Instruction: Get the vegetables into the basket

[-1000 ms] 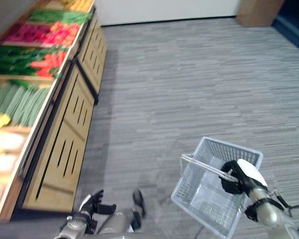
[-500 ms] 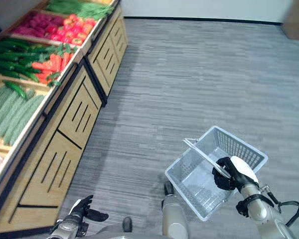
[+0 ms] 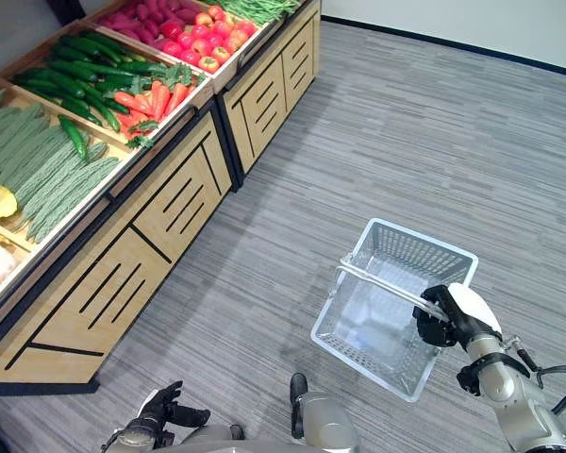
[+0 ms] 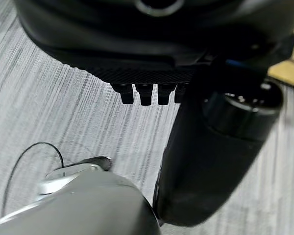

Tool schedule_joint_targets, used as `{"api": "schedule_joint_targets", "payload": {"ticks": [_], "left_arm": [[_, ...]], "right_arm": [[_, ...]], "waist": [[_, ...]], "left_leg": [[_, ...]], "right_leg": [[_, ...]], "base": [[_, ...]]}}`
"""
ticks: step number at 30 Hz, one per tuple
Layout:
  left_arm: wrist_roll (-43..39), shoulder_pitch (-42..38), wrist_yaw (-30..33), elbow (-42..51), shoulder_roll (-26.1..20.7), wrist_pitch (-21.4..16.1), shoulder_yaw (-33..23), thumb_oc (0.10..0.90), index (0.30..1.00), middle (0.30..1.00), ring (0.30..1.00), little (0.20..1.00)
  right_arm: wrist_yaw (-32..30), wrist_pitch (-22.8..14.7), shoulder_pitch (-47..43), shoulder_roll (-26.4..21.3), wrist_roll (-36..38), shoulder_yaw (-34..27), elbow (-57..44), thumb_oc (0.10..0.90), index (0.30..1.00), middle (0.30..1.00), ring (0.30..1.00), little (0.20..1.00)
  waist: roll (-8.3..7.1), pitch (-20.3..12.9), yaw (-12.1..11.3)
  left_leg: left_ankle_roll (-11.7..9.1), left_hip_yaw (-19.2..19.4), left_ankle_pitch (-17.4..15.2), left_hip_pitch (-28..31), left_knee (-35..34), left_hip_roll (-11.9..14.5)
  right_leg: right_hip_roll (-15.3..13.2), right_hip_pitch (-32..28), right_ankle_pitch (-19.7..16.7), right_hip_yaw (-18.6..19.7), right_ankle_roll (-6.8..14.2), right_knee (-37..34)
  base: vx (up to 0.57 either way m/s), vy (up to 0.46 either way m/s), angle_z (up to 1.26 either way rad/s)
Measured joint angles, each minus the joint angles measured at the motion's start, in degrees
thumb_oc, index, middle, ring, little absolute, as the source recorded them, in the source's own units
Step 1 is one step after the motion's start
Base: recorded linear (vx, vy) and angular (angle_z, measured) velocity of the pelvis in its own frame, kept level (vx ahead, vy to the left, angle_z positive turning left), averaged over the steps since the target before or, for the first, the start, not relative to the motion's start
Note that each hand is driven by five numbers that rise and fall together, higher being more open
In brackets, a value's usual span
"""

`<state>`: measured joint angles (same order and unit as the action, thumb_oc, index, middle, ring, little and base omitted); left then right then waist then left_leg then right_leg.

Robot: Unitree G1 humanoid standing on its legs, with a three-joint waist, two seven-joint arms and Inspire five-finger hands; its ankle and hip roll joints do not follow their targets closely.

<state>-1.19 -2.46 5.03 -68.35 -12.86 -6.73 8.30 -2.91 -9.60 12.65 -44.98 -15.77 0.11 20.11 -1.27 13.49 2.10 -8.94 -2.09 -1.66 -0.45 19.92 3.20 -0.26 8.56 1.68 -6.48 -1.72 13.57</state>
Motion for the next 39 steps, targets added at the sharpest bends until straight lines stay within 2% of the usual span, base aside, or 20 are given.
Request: {"api": "schedule_joint_targets", "payload": {"ticks": [1,2,3,4,6,10,12,14,17,18,19,21,26,31,33,34,35,36,37,39], "left_arm": [[0.00,-0.43,0.01,0.03,0.02,0.02,0.42,0.900,1.000,1.000,1.000,1.000],[0.06,-1.97,-0.04,0.06,0.10,0.00,1.72,0.900,1.000,1.000,1.000,1.000],[0.05,-2.07,-0.01,0.76,0.28,-0.21,1.84,0.900,1.000,1.000,1.000,1.000],[0.08,-1.92,0.02,1.61,0.22,-0.16,1.89,0.900,1.000,1.000,1.000,1.000],[0.07,-2.40,0.13,1.59,0.17,0.58,2.30,0.900,1.000,1.000,1.000,1.000],[-0.48,-1.43,1.25,0.44,0.33,1.11,1.61,0.900,1.000,1.000,1.000,1.000],[-0.82,-0.92,1.32,0.43,0.75,0.78,1.14,0.900,1.000,1.000,1.000,1.000],[-0.88,-0.91,1.31,0.20,1.03,0.91,1.15,0.900,1.000,1.000,1.000,1.000],[-1.07,-0.52,1.32,-0.12,1.24,0.61,0.88,0.900,1.000,1.000,1.000,1.000],[-1.18,-0.77,1.37,0.29,0.67,0.66,0.56,0.900,1.000,1.000,1.000,1.000],[-1.05,-0.95,1.47,0.41,-0.68,0.55,0.65,0.900,1.000,1.000,1.000,1.000],[-1.08,-1.13,2.27,0.50,-2.10,0.56,0.57,0.900,1.000,1.000,1.000,1.000],[-1.13,-0.54,3.60,0.21,-5.28,0.76,0.48,0.900,1.000,1.000,1.000,1.000],[-1.17,0.40,3.19,0.43,-3.91,0.48,0.51,0.900,1.000,1.000,1.000,1.000],[-1.15,-0.11,2.98,-1.27,-4.03,0.37,0.55,0.900,1.000,1.000,1.000,1.000],[-1.15,-0.43,2.52,-2.07,-3.77,0.40,0.60,0.900,1.000,1.000,1.000,1.000],[-1.14,0.11,1.96,-2.14,-3.95,0.35,1.06,0.900,1.000,1.000,1.000,1.000],[-1.14,0.47,1.95,-2.05,-4.09,0.10,1.24,0.900,1.000,1.000,1.000,1.000],[-1.05,0.34,2.06,-1.87,-4.42,0.10,2.67,0.900,1.000,1.000,1.000,1.000],[-1.07,-0.30,2.17,-2.37,-5.02,0.49,3.36,0.900,1.000,1.000,1.000,1.000]], "right_arm": [[-0.03,-0.01,0.49,0.04,0.01,0.00,0.01,0.400,0.300,0.300,0.300,0.300],[-1.05,0.00,2.80,0.22,0.07,-0.07,0.30,0.400,0.300,0.300,0.300,0.300],[-0.98,0.03,3.62,0.11,0.03,-0.06,0.41,0.400,0.300,0.300,0.300,0.300],[-1.09,0.03,3.35,0.84,0.07,0.06,1.04,0.400,0.300,0.300,0.300,0.300],[-1.99,0.45,3.92,2.40,0.49,-0.10,1.60,0.400,0.300,0.300,0.300,0.300],[-2.30,0.54,3.45,3.74,0.53,0.12,2.78,0.400,0.300,0.300,0.300,0.300],[-2.28,0.63,3.28,3.75,0.49,0.12,3.16,0.400,0.300,0.300,0.300,0.300],[-2.54,0.74,3.58,3.42,0.55,-0.10,3.36,0.400,0.300,0.300,0.300,0.300],[-2.59,1.02,3.69,2.97,0.54,-0.30,4.22,0.400,0.300,0.300,0.300,0.300],[-2.61,1.56,3.87,3.89,0.57,-0.07,4.06,0.400,0.300,0.300,0.300,0.300],[-2.54,1.35,4.49,3.83,0.49,0.70,3.47,0.400,0.300,0.300,0.300,0.300],[-2.55,1.37,4.30,3.97,0.42,0.86,3.31,0.400,0.300,0.300,0.300,0.300],[-2.59,1.40,-0.35,4.55,0.37,3.13,3.78,0.400,0.300,0.300,0.300,0.300],[-2.51,1.46,-2.54,4.89,0.35,3.97,3.99,0.400,0.300,0.300,0.300,0.300],[-2.52,1.56,-3.52,4.92,0.36,4.62,4.61,0.400,0.300,0.300,0.300,0.300],[-2.61,1.86,-3.84,4.92,0.41,4.89,5.22,0.400,0.300,0.300,0.300,0.300],[-2.87,2.06,-3.56,5.01,0.43,5.42,5.44,0.400,0.300,0.300,0.300,0.300],[-2.95,1.79,-3.53,5.06,0.48,5.61,5.44,0.400,0.300,0.300,0.300,0.300],[-3.28,1.47,-3.61,5.13,0.59,5.84,5.67,0.400,0.300,0.300,0.300,0.300],[-3.38,1.34,-4.40,6.08,1.02,6.80,6.49,0.400,0.300,0.300,0.300,0.300]], "waist": [[-0.45,0.38,0.29],[-1.24,0.87,2.56],[-1.24,0.91,2.46],[-0.86,0.95,1.37],[-0.41,0.72,2.79],[1.60,0.76,0.65],[2.29,0.67,0.27],[3.15,0.24,0.67],[5.07,-0.69,0.15],[3.79,-0.96,0.11],[2.08,-1.10,0.36],[1.02,-1.06,0.04],[-0.26,-0.66,-3.45],[-1.95,-0.82,-4.57],[-2.35,-0.82,-3.99],[-2.31,-0.89,-3.55],[-2.82,-1.23,-2.91],[-3.03,-1.36,-2.66],[-2.84,-1.24,-2.24],[-2.19,-0.78,-1.77]], "left_leg": [[-0.86,1.48,1.21,-0.71,0.74,0.09],[-0.35,15.13,3.06,-1.22,-1.15,3.54],[0.59,20.17,3.30,-1.31,-3.28,5.86],[0.02,24.83,3.05,-1.10,-5.36,8.72],[-0.96,32.37,3.58,-1.69,-11.66,12.06],[-1.88,30.80,7.92,-2.49,-20.38,15.23],[-0.81,30.74,8.97,-1.71,-21.42,15.86],[-0.34,30.20,9.01,-1.33,-21.41,14.49],[2.97,29.52,8.75,-2.37,-19.97,12.90],[3.99,29.90,7.94,-2.84,-19.19,11.39],[5.54,30.29,6.76,-3.44,-18.66,8.33],[7.08,31.06,5.98,-3.98,-18.01,5.73],[8.48,31.95,5.00,-4.31,-18.68,3.65],[9.01,30.89,4.40,-4.22,-19.54,1.62],[9.60,29.63,2.89,-3.96,-20.40,0.05],[10.19,29.18,2.53,-3.35,-20.47,-0.55],[11.52,27.48,2.35,-1.52,-21.43,-2.21],[12.73,26.63,2.71,-0.32,-22.60,-3.50],[14.11,25.21,3.64,0.67,-24.24,-4.33],[14.89,22.83,4.14,0.57,-24.96,-4.01]], "right_leg": [[-0.57,-0.99,0.03,-1.05,-0.43,-0.94],[-3.20,-4.14,-0.99,-7.29,-1.70,-4.98],[-3.67,-4.37,-1.10,-8.69,-2.05,-5.51],[-3.81,-4.50,-1.06,-10.34,-1.70,-6.53],[-3.36,-4.94,-0.87,-14.27,-0.15,-8.59],[-2.78,-5.31,-0.64,-16.88,1.18,-8.43],[-2.61,-6.30,-0.50,-17.14,2.08,-8.49],[-2.98,-7.28,-0.48,-17.03,3.37,-8.32],[-4.29,-4.91,1.64,-14.94,5.10,-3.46],[-5.94,-3.60,2.25,-13.19,5.90,-1.18],[-9.33,-1.21,2.94,-11.11,6.68,2.20],[-11.78,-0.19,2.99,-9.21,7.47,2.41],[-12.86,-0.85,0.67,-7.88,10.92,-1.74],[-14.37,-1.62,0.52,-8.95,11.23,-1.64],[-15.80,-0.58,0.47,-8.75,11.31,2.85],[-17.23,1.28,0.44,-7.53,11.29,8.55],[-19.44,4.08,-0.27,-3.51,10.96,16.93],[-19.98,6.37,-1.87,-0.46,11.02,21.71],[-19.17,9.33,-2.17,3.12,10.11,26.18],[-14.63,11.75,-0.29,6.37,10.34,24.20]], "base": [[0.05,-0.060,1.51],[0.08,-0.004,1.78],[0.10,0.041,1.59],[0.11,0.056,0.74],[0.18,0.155,0.94],[0.21,0.177,0.50],[0.20,0.230,0.05],[0.17,0.234,-0.03],[0.10,0.145,-0.21],[0.07,0.117,-0.06],[0.04,0.092,0.08],[0.07,0.086,0.06],[0.07,0.129,-0.06],[0.10,0.241,0.16],[0.09,0.265,0.35],[0.07,0.213,0.65],[0.07,0.157,0.64],[0.12,0.184,0.62],[0.15,0.082,0.48],[0.11,0.016,0.52]]}}
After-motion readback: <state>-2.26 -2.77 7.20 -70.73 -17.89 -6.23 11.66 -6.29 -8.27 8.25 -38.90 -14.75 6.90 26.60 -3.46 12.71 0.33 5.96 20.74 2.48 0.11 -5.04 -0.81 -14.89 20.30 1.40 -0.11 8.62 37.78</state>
